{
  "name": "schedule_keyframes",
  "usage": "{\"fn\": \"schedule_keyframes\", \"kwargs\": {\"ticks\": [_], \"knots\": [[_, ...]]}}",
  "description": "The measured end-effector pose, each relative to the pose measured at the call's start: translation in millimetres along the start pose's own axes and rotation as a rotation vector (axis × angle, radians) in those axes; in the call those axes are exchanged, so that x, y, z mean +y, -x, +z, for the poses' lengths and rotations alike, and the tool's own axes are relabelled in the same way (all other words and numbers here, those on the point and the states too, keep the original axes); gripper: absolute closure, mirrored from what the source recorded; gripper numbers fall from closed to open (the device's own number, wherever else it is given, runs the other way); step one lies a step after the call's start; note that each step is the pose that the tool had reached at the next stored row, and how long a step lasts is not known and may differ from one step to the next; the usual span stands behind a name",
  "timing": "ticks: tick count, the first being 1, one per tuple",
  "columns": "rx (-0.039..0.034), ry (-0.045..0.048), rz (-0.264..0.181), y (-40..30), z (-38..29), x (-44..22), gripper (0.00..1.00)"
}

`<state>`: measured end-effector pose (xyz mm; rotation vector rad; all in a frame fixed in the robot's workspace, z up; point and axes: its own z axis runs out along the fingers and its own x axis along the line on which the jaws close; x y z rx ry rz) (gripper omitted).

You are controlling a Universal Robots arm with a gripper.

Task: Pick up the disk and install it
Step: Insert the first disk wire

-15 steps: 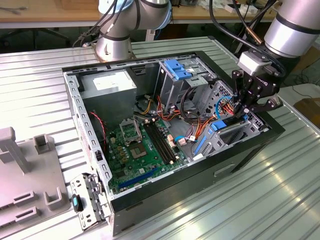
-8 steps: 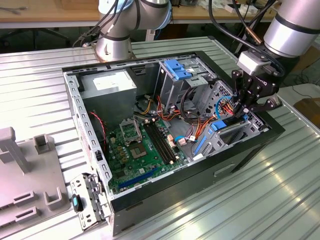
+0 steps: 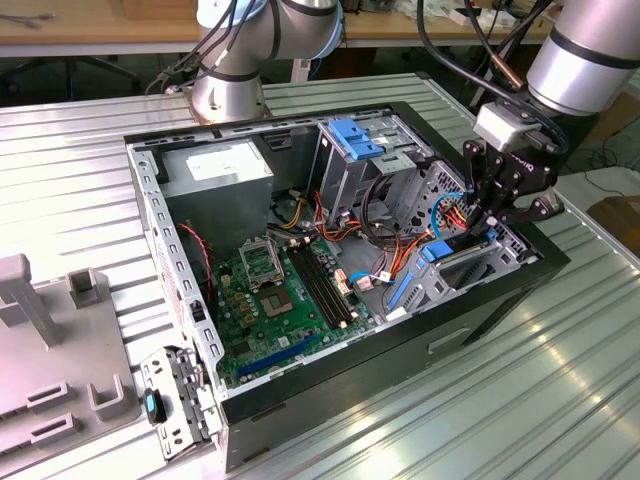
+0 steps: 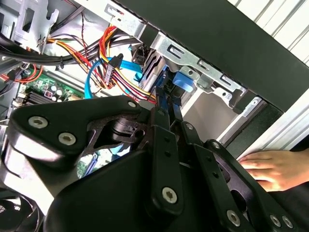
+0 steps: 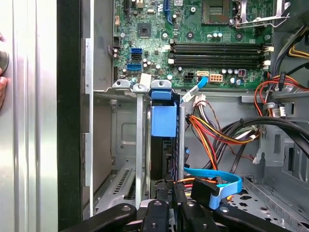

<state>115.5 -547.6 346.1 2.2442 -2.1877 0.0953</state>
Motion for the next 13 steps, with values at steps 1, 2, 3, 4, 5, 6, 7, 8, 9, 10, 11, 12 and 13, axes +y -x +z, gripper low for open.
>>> {"fn": "schedule_keyframes", "kwargs": {"ticks": [1, 2, 3, 4, 5, 6, 7, 8, 9, 10, 11, 12, 13], "knots": [[0.0, 0.0, 0.0, 0.0, 0.1, 0.0, 0.84], [-0.0001, 0.0, 0.0, 0.0, 0.2, 0.0, 0.84], [-0.0002, 0.0, 0.0, 0.0, 0.3, 0.0, 0.84], [-0.0004, -0.0001, 0.0, 0.0, 0.5, 0.0, 0.84], [-0.0007, 0.0, 0.0, 0.0, 0.9, 0.0, 0.84], [-0.0011, 0.0, 0.0, 0.1, 1.3, 0.1, 0.84], [-0.0013, 0.0, 0.0, 0.1, 1.6, 0.1, 0.84], [-0.0018, -0.0001, 0.0, 0.1, 2.0, 0.1, 0.84], [-0.0022, -0.0001, 0.0, 0.1, 2.4, 0.1, 0.84], [-0.0025, -0.0001, 0.0, 0.1, 2.7, 0.1, 0.84], [-0.0028, -0.0001, 0.0, 0.1, 2.9, 0.1, 0.84], [-0.0032, -0.0001, 0.0, 0.2, 3.2, 0.1, 0.84], [-0.0037, -0.0001, 0.0, 0.2, 3.7, 0.2, 0.84]]}}
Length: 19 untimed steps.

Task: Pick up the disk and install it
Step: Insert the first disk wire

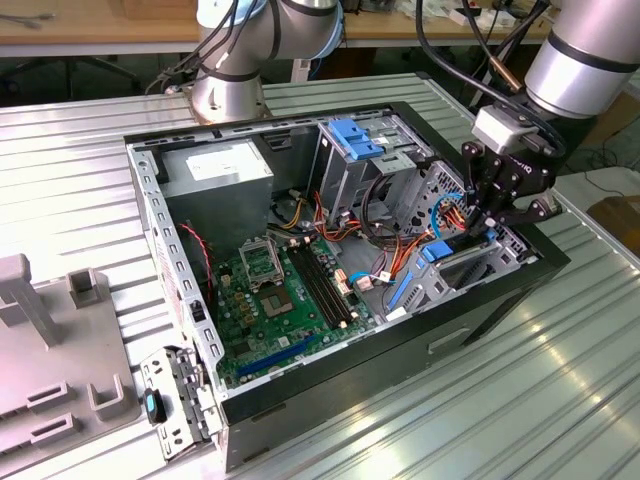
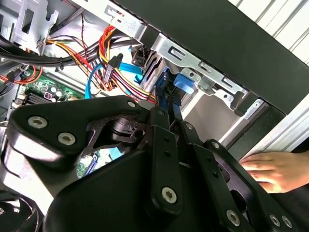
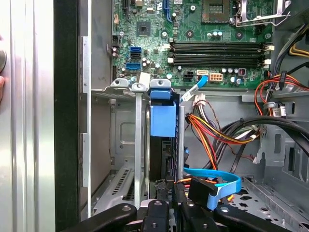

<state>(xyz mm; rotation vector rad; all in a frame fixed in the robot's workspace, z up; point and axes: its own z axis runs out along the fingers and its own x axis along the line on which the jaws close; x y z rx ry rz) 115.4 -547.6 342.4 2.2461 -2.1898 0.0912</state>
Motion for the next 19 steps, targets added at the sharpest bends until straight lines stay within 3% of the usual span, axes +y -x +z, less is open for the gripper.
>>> {"fn": "schedule_keyframes", "kwargs": {"ticks": [16, 17, 19], "knots": [[-0.0053, -0.0002, 0.0, 0.2, 4.8, 0.2, 0.82], [-0.0041, -0.0001, 0.0, 0.2, 3.2, 0.1, 0.76], [-0.0043, -0.0001, 0.0, 0.0, 0.6, 0.0, 0.76]]}}
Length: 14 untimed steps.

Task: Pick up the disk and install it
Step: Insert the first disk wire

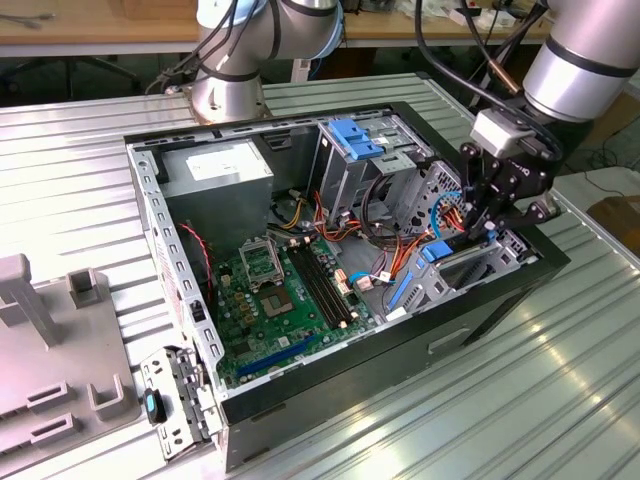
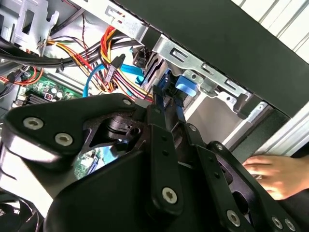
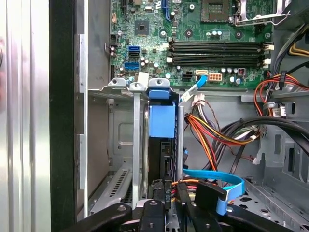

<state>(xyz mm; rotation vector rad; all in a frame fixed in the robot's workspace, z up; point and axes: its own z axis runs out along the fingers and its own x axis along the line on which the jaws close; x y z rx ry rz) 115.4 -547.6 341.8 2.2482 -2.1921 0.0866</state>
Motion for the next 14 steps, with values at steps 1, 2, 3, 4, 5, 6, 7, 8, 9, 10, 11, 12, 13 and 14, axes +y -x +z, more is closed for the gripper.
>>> {"fn": "schedule_keyframes", "kwargs": {"ticks": [1, 2, 3, 4, 5, 6, 7, 8, 9, 10, 11, 12, 13, 14], "knots": [[0.0002, 0.0, 0.0, -0.1, -2.0, -0.1, 0.76], [0.0002, 0.0, 0.0, -0.1, -3.4, -0.1, 0.76], [0.0001, 0.0, 0.0, -0.2, -5.2, -0.2, 0.76], [0.0001, 0.0, 0.0, -0.3, -6.5, -0.3, 0.76], [0.0001, 0.0, 0.0, -0.3, -7.5, -0.3, 0.76], [0.0, 0.0, 0.0, -0.3, -7.5, -0.3, 0.76], [-0.0001, 0.0, 0.0, -0.3, -7.6, -0.3, 0.76], [0.0001, 0.0, 0.0, -0.3, -7.8, -0.3, 0.76], [0.0001, 0.0, 0.0, -0.3, -7.8, -0.3, 0.78], [0.0001, 0.0, 0.0, -0.3, -7.9, -0.3, 0.89], [0.0001, 0.0, 0.0, -0.3, -7.9, -0.3, 0.89], [0.0001, 0.0, 0.0, -0.3, -8.0, -0.3, 0.89], [0.0001, 0.0, 0.0, -0.3, -8.0, -0.3, 0.89], [0.0001, 0.0, 0.0, -0.3, -8.1, -0.3, 0.89]]}}
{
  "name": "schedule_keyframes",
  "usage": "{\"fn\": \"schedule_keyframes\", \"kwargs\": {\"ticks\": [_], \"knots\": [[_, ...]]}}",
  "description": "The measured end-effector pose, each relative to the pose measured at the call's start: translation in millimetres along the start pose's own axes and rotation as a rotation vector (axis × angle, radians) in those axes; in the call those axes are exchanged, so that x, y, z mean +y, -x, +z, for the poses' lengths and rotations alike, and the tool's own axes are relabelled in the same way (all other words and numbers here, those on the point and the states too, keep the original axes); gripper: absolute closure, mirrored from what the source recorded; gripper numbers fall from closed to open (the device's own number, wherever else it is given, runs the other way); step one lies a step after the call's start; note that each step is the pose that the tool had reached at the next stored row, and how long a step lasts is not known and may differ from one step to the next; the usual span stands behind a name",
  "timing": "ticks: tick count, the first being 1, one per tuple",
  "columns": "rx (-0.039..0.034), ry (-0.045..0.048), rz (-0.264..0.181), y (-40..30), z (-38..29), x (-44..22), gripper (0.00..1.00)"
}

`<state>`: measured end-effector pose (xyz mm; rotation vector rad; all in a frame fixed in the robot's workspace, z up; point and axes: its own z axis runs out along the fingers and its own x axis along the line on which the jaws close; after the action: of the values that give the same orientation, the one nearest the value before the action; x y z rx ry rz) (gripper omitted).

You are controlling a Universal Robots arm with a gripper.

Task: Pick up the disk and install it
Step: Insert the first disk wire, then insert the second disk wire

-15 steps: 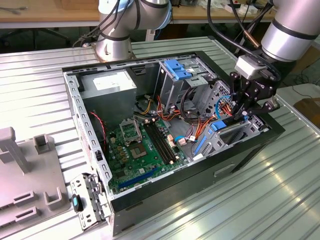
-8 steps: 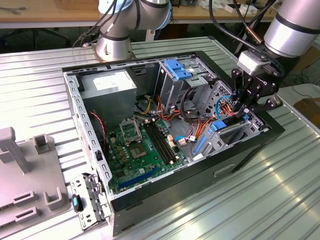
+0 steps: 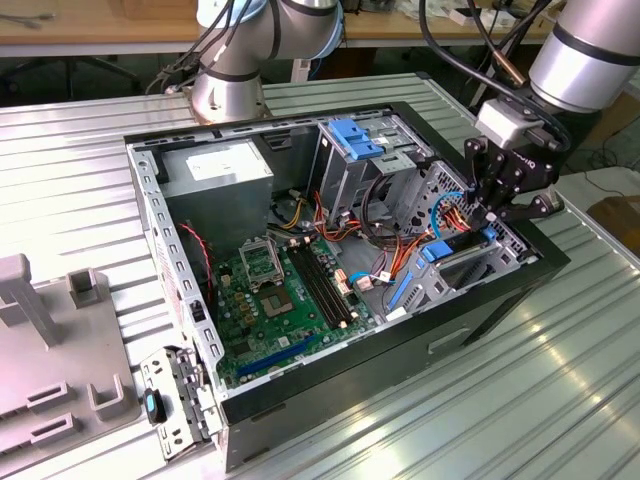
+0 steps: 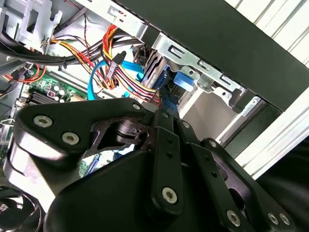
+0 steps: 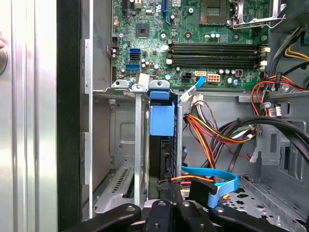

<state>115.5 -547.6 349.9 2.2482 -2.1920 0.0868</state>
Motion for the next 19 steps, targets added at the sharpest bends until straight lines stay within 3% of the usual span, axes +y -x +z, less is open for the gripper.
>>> {"fn": "schedule_keyframes", "kwargs": {"ticks": [9, 11, 14, 19], "knots": [[0.0002, 0.0, 0.0, -0.1, -0.8, 0.0, 0.89], [-0.0014, 0.0, 0.0, -0.3, -6.1, -0.2, 0.89], [-0.0014, 0.0, 0.0, -0.8, -19.5, -0.7, 0.89], [0.0004, 0.0001, 0.0, -1.2, -30.4, -1.1, 0.89]]}}
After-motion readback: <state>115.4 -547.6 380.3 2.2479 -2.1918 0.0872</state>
